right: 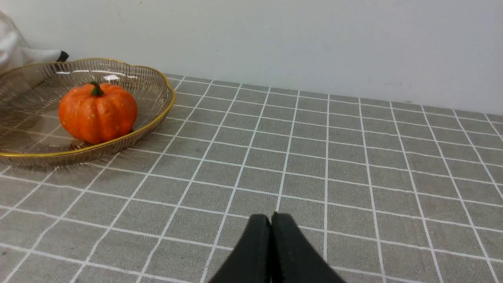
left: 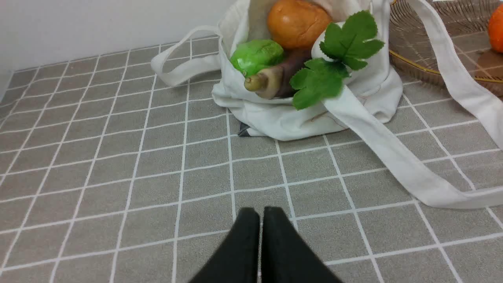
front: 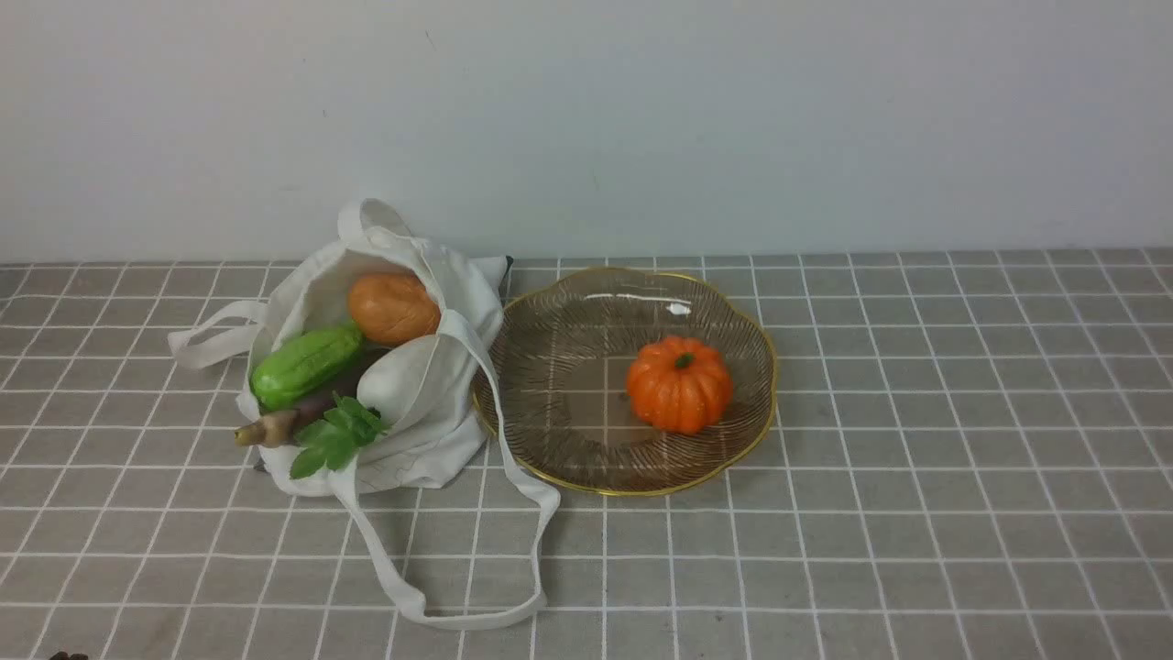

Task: Take vegetables from bag on grey coffee tablecloth place on plate.
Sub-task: 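Reach into the cloth bag and grasp the potato inside with the left gripper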

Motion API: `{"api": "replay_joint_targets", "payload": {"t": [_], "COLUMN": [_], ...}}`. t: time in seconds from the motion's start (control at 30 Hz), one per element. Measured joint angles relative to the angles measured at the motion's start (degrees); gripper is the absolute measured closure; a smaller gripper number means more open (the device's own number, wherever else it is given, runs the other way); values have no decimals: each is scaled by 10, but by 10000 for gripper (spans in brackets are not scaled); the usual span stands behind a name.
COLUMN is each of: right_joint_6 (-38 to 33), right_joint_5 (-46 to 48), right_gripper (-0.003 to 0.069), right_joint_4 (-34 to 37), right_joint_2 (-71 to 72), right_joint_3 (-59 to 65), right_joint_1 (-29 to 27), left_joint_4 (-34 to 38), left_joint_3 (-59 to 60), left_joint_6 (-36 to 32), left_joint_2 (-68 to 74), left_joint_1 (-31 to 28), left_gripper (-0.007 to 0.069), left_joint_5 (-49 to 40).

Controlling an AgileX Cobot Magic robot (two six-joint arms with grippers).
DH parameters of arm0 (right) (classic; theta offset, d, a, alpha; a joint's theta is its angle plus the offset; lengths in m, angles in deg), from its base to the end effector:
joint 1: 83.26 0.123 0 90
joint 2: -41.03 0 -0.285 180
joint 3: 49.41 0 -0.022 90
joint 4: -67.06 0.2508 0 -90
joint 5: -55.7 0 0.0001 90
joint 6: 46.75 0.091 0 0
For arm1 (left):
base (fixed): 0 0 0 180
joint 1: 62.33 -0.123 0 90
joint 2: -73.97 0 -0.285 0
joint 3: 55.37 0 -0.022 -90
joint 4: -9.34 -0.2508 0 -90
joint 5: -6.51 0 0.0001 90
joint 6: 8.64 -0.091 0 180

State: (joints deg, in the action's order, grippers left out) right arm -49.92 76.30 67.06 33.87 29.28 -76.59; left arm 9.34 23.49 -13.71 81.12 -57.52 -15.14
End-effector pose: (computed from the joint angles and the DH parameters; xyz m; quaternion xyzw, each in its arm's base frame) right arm 0.0527 0.0062 0.1727 -0.0687 0.7980 0.0183 0.5984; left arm 0.0524 -0.0044 0.1702 0.0695 0.8043 0.0013 0.5902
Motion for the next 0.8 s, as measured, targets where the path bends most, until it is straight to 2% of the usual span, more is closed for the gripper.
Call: {"api": "replay_joint_targets", "payload": {"t": [0.8], "right_joint_6": [0], "right_joint_5": [0], "right_gripper": [673], "right_joint_4": [0], "right_joint_2": [0], "right_joint_3": [0], "right_joint_1": [0], "left_joint_4": [0], "left_joint_3": [0], "left_joint_6": [0], "left_joint_2": [0], "left_joint_1": [0], "left_gripper": [629], "left_joint_5": [0]}}
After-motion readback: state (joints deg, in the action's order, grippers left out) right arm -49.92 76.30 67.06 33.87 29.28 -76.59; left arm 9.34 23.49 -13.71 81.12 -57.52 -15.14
